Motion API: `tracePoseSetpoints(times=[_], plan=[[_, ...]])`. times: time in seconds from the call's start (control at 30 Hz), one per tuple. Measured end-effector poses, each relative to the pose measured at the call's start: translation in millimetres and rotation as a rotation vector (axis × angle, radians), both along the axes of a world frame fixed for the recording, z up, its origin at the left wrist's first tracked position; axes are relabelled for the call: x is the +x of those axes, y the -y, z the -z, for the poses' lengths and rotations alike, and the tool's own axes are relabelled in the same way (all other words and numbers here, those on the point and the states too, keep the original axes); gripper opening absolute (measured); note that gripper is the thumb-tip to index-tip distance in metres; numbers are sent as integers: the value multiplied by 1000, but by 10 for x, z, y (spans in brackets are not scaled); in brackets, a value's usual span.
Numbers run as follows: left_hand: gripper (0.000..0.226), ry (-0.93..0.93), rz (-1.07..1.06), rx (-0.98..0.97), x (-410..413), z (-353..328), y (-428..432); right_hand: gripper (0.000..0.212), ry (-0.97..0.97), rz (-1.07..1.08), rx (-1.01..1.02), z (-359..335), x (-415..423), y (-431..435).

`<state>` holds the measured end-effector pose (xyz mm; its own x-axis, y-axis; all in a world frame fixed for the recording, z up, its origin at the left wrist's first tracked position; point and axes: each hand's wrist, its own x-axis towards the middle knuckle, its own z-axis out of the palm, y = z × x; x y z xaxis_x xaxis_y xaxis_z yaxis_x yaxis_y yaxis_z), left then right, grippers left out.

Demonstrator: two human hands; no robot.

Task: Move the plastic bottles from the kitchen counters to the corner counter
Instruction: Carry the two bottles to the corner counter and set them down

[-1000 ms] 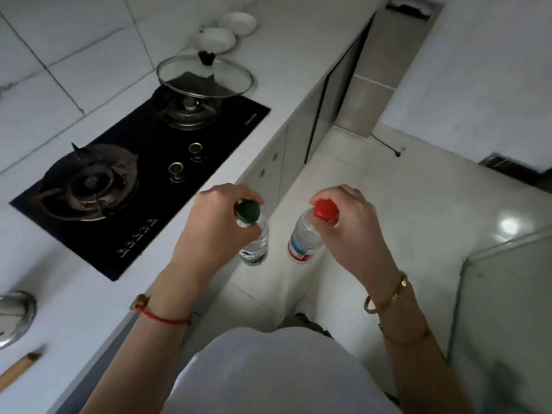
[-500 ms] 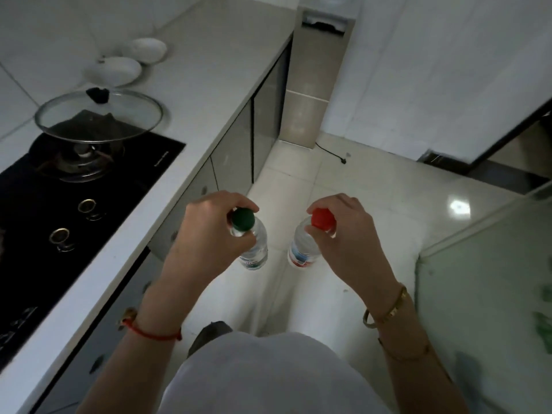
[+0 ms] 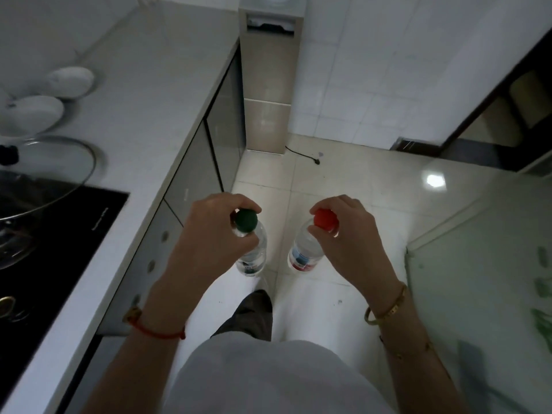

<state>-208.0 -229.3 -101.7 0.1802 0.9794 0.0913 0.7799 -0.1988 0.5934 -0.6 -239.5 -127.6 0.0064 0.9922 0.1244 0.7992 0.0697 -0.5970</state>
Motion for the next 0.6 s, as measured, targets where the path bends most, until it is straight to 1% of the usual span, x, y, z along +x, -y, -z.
tracePoseSetpoints(times=[0.27, 0.5, 0.6], plan=[[33, 47, 66, 39, 142, -78, -1300, 31, 20, 42, -19, -56, 108, -1181], [34, 21, 166, 60, 283, -92, -2334, 29, -23, 106, 9, -110, 181, -2086], [35, 18, 168, 51, 331, -88, -2736, 29, -33, 116, 6, -124, 227, -2468]])
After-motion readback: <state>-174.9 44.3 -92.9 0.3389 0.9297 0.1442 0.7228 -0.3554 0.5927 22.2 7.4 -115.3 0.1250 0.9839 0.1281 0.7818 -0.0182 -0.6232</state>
